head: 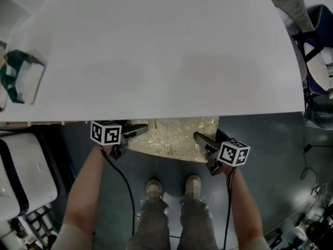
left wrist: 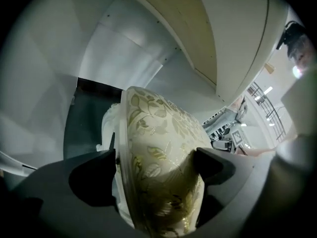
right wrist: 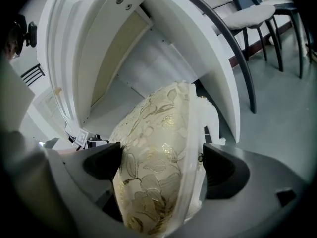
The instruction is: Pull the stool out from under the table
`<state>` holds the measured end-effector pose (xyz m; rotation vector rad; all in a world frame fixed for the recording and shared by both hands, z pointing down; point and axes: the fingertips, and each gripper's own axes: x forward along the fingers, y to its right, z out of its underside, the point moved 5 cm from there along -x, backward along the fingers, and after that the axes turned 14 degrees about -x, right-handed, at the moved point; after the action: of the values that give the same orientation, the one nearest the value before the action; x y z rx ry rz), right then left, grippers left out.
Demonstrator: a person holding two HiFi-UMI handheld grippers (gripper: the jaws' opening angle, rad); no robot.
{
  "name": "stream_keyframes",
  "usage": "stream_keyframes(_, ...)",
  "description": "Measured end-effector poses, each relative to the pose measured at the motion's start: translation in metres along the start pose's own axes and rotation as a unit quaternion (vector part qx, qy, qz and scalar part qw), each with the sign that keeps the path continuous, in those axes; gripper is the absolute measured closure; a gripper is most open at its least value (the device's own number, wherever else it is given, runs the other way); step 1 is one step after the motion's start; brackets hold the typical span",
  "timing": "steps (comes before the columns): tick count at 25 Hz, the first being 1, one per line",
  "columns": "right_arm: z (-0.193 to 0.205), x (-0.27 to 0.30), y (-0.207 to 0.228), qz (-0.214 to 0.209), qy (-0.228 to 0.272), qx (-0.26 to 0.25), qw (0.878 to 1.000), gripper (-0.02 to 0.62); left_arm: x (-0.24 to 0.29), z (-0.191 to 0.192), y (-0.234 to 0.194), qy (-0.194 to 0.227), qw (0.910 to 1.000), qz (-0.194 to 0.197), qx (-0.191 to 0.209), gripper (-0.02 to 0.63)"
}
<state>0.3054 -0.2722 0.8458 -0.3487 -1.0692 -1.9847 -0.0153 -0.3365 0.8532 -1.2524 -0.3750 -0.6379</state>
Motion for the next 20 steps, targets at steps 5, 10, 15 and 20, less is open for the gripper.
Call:
stream_keyframes(5,-0.001,0.002,0.002,-0.003,0.005,0.001,1.000,0.089,0.002,-0.001,0.000,0.001,0.9999,0.017,-0.003,0.114)
stream_keyframes(10,-0.004,-0.005,-0.002,0.021,0.016,-0.013,1.000,0.110,-0.002,-0.001,0.004,0.011,0.9998,0.003,0.015,0.117)
stream_keyframes(15,0.001,-0.013,-0.004,0.024,0.008,0.006,1.000,0.132,-0.005,0.010,0.008,0.008,1.0000,-0.001,-0.001,0.120)
stream_keyframes(20,0.013,-0.030,-0.021,0.024,-0.007,-0.004,1.000,0.135,-0.020,0.033,0.015,0.000,1.0000,-0.008,-0.005,0.121)
